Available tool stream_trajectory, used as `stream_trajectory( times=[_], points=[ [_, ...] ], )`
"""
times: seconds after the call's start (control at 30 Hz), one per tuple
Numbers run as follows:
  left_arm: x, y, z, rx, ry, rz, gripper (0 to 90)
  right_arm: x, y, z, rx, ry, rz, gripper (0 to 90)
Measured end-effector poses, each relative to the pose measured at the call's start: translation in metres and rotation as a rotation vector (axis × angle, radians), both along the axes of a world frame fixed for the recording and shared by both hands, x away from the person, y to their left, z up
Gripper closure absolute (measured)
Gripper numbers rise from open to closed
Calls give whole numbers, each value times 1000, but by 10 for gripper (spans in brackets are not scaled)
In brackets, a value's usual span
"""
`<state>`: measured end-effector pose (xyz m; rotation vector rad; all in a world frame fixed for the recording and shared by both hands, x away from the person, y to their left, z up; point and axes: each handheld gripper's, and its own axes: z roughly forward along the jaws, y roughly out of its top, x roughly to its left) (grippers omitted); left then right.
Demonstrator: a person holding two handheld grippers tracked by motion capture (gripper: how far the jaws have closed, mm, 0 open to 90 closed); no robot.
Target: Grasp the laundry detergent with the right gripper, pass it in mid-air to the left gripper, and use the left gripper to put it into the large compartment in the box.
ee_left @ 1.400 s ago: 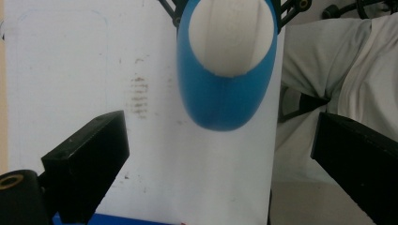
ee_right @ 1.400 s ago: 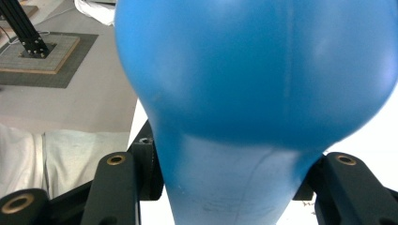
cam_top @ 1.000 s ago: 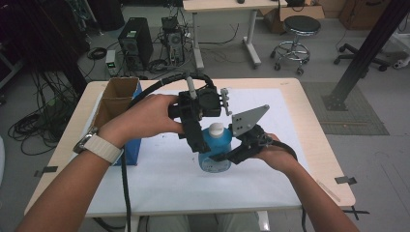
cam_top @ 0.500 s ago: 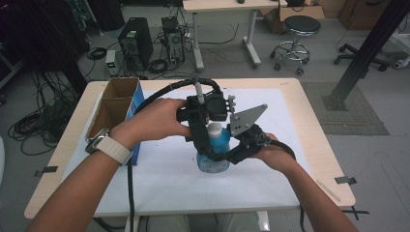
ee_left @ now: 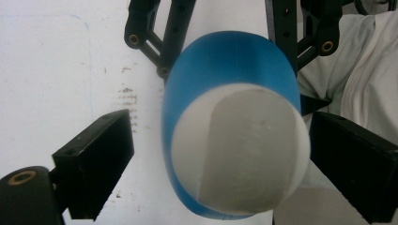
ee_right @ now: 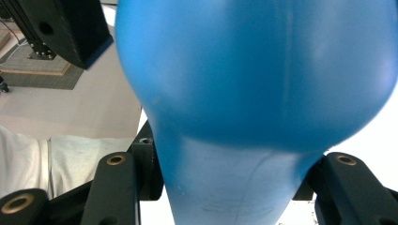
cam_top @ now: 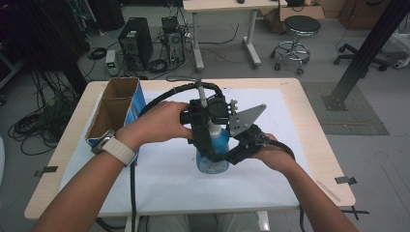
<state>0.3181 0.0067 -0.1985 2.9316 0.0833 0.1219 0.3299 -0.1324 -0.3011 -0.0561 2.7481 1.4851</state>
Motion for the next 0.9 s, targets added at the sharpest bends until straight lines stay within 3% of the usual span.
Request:
stream_trajectory(
  times=[0.9],
  points=[
    [-1, 1, 0, -11, -7, 0, 276, 0, 1, 1, -4, -3, 1, 452]
  ],
)
